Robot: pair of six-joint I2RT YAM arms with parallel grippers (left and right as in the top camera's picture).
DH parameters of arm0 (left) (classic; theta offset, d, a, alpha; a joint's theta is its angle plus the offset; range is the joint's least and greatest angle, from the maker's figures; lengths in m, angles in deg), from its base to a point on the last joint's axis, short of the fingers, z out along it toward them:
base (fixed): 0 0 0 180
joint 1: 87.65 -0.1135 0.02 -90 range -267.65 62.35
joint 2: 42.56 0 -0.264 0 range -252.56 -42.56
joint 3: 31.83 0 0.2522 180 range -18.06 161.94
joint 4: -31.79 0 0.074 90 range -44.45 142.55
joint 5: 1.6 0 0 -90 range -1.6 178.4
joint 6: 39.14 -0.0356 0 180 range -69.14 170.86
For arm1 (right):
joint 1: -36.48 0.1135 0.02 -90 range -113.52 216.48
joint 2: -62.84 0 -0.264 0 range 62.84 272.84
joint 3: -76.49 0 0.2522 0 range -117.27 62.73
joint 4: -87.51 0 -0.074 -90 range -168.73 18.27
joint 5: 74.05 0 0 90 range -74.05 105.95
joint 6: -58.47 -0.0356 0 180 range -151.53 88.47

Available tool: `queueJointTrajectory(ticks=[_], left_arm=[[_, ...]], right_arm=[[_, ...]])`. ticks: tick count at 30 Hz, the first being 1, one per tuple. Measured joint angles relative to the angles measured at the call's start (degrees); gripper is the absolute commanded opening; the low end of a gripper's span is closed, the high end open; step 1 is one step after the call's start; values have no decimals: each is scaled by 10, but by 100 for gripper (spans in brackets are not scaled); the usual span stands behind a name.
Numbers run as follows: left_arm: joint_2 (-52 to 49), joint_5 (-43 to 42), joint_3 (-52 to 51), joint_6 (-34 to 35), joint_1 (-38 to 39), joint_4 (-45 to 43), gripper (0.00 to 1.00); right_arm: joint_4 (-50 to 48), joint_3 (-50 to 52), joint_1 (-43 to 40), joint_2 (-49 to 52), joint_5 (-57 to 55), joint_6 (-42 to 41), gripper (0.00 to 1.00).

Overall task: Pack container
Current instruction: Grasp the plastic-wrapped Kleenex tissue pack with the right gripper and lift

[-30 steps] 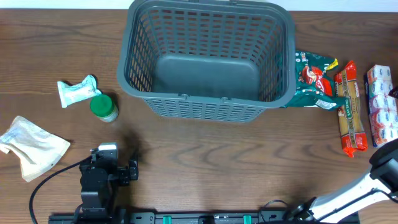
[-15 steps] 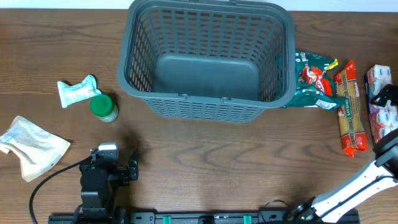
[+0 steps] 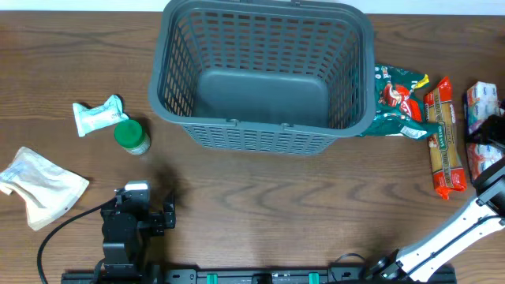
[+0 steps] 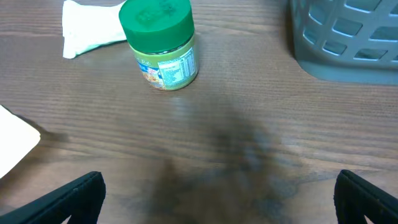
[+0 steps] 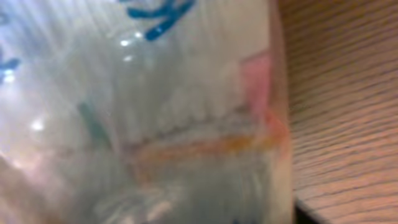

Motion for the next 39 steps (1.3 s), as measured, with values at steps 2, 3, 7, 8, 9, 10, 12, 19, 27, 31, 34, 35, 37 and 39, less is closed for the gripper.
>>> queueJointTrajectory(ticks=[2,3,7,8,9,10,12,19,27,31,34,35,37,39], left_arm=[[0,0,0,0,0,0,99],[0,0,0,0,0,0,99],[0,0,0,0,0,0,99],[0,0,0,0,0,0,99],[0,0,0,0,0,0,99],[0,0,0,0,0,0,99],[0,0,0,0,0,0,99],[0,0,0,0,0,0,99],[0,0,0,0,0,0,99],[0,0,0,0,0,0,99],[0,0,0,0,0,0,99],[0,0,0,0,0,0,99],[0,0,0,0,0,0,99],[0,0,0,0,0,0,99]], right_arm=[[4,-4,0,0,1,-3,1],[6,-6,0,0,1,-4,1],[10,-6,0,0,5,-15,1],[12,-6,0,0,8,-19,1],[15,-6,0,0,12,-21,1],[17,-6,0,0,15,-23,1],[19,-6,0,0,18,-25,1],[18,-7,10,-12,26,-39,1],[33,-23,38,-137,29,-59,1],[41,-36,54,-239,28,-65,1],[47,-39,86,-322,28,-67,1],[47,-40,103,-349,29,-67,1],[42,-43,143,-397,31,-68,1],[35,-47,198,-446,34,-71,1]])
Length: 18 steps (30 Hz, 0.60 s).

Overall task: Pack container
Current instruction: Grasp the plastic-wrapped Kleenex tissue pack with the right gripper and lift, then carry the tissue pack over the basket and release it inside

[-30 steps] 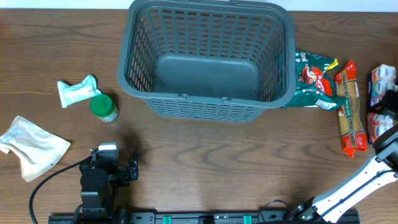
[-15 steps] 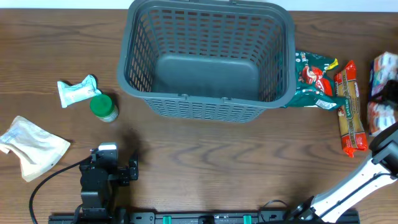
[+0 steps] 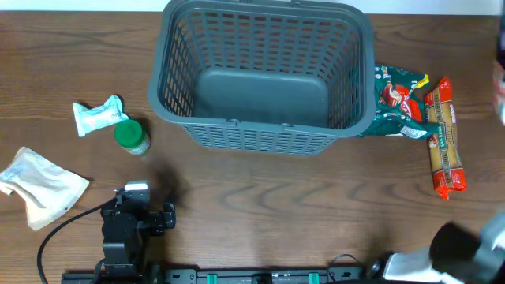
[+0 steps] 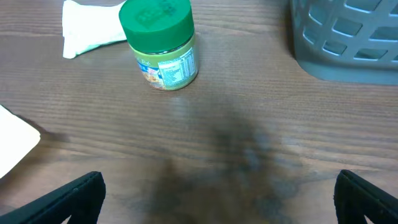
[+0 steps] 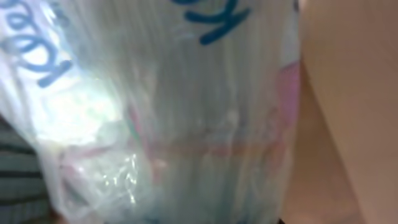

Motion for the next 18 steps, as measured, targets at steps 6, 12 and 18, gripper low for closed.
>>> queueJointTrajectory(ticks=[6,12,18], left_arm=[[0,0,0,0,0,0,99],[0,0,0,0,0,0,99],[0,0,0,0,0,0,99]], right_arm=[[2,-62,156,-67,14,-29,1],[9,-102,301,-64,6,-30,1],[52,-102,417,-12,-8,50,1]])
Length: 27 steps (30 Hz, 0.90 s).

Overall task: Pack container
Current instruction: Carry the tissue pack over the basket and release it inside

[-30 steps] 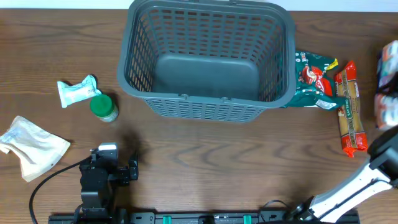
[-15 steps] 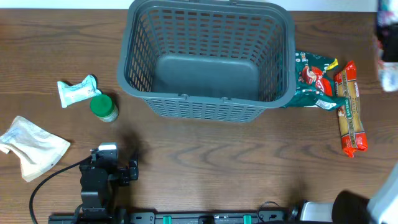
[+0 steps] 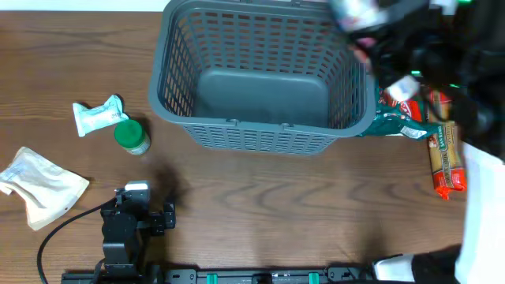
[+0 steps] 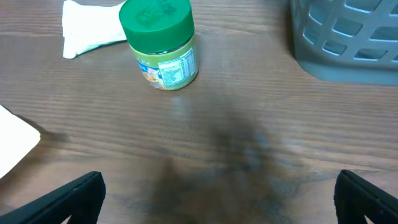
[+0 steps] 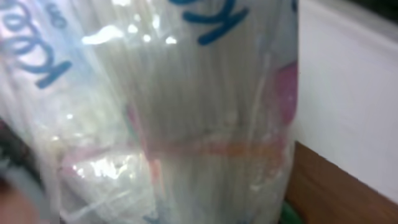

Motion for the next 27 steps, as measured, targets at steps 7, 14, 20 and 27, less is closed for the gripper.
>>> queueJointTrajectory(ticks=[7,14,20,27], left_arm=[[0,0,0,0,0,0,99],[0,0,0,0,0,0,99],[0,0,0,0,0,0,99],[0,0,0,0,0,0,98]], right_arm=[[28,0,63,65,-2,74,1],[45,0,100,119,11,109,1],[77,0,106,176,38,124,1],[100,0,106,233,51,139,1]])
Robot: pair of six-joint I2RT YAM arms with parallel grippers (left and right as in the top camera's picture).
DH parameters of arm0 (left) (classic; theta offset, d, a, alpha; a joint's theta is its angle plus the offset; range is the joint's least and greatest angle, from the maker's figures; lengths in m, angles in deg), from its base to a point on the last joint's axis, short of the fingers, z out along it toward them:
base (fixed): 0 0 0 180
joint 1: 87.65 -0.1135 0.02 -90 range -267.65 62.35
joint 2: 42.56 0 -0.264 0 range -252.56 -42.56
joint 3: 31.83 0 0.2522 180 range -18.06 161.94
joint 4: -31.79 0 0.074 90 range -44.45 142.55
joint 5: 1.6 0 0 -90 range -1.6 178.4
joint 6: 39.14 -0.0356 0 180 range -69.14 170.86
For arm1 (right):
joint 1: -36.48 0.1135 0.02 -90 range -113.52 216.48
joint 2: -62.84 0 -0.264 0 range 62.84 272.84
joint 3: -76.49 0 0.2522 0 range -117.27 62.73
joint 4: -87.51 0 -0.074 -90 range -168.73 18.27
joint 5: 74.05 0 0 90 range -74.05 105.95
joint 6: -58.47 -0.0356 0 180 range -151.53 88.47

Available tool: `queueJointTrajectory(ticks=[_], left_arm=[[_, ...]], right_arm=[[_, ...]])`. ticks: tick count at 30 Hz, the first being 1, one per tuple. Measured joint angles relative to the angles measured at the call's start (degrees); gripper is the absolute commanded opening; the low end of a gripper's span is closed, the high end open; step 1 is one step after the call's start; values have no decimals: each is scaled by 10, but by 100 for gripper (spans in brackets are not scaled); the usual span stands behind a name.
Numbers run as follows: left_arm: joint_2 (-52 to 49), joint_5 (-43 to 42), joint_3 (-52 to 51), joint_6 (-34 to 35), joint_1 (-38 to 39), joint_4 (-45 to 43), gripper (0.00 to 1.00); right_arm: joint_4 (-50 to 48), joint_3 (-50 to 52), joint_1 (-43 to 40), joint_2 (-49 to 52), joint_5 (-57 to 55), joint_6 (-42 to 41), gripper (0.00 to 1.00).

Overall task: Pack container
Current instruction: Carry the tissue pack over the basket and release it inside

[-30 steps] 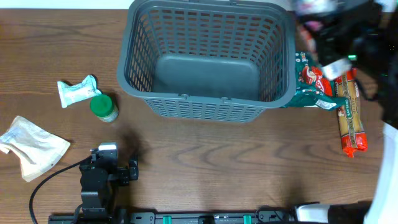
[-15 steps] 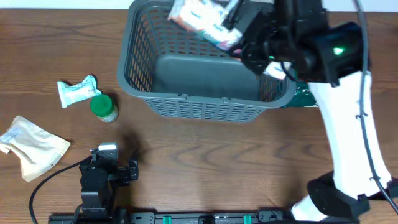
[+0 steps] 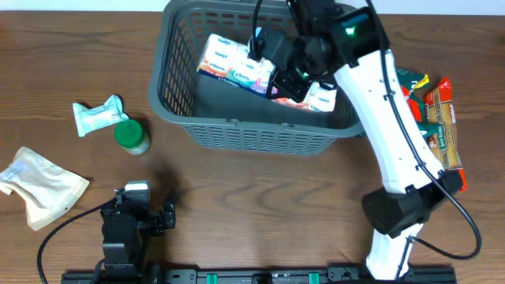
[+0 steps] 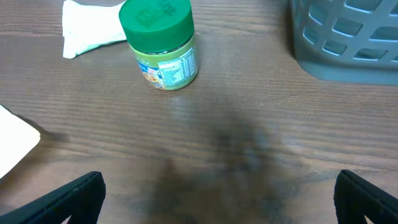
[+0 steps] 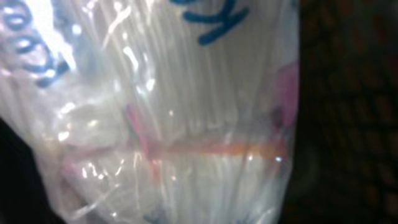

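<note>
A grey plastic basket (image 3: 178, 95) stands at the back middle of the table. Inside it hangs a long clear-wrapped tissue pack (image 3: 229, 59) with blue lettering, and my right gripper (image 3: 286, 69) is shut on its middle. The same pack (image 5: 174, 112) fills the right wrist view and hides the fingers. A green-lidded jar (image 3: 131, 136) (image 4: 160, 43) and a white packet (image 3: 99, 115) (image 4: 90, 28) lie left of the basket. My left gripper (image 4: 214, 199) rests open near the front edge, short of the jar, with nothing between its fingers.
A crumpled beige bag (image 3: 39, 185) lies at the far left. To the right of the basket sit a green snack bag (image 3: 404, 99) and an orange pasta pack (image 3: 443, 138). The basket's corner (image 4: 348, 37) shows in the left wrist view.
My right arm has moved left from the basket's right rim with the tissue pack, which now hangs inside the basket. The left arm has not moved.
My right gripper was on the tissue pack at the table's far right edge. Then the pack was lifted off the table, out of the overhead view. Then it was at the basket's right rim, and now it is inside the basket. The left arm stayed still throughout.
</note>
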Motion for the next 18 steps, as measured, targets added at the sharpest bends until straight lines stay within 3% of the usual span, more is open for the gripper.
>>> queueJointTrajectory(ticks=[14,15,16,17,18], left_arm=[[0,0,0,0,0,0,99],[0,0,0,0,0,0,99],[0,0,0,0,0,0,99],[0,0,0,0,0,0,99],[0,0,0,0,0,0,99]], right_arm=[[24,1,3,39,39,34,1],[24,3,4,39,40,37,6],[24,5,5,39,41,39,30],[25,8,5,39,42,41,62],[26,10,6,39,42,43,72]])
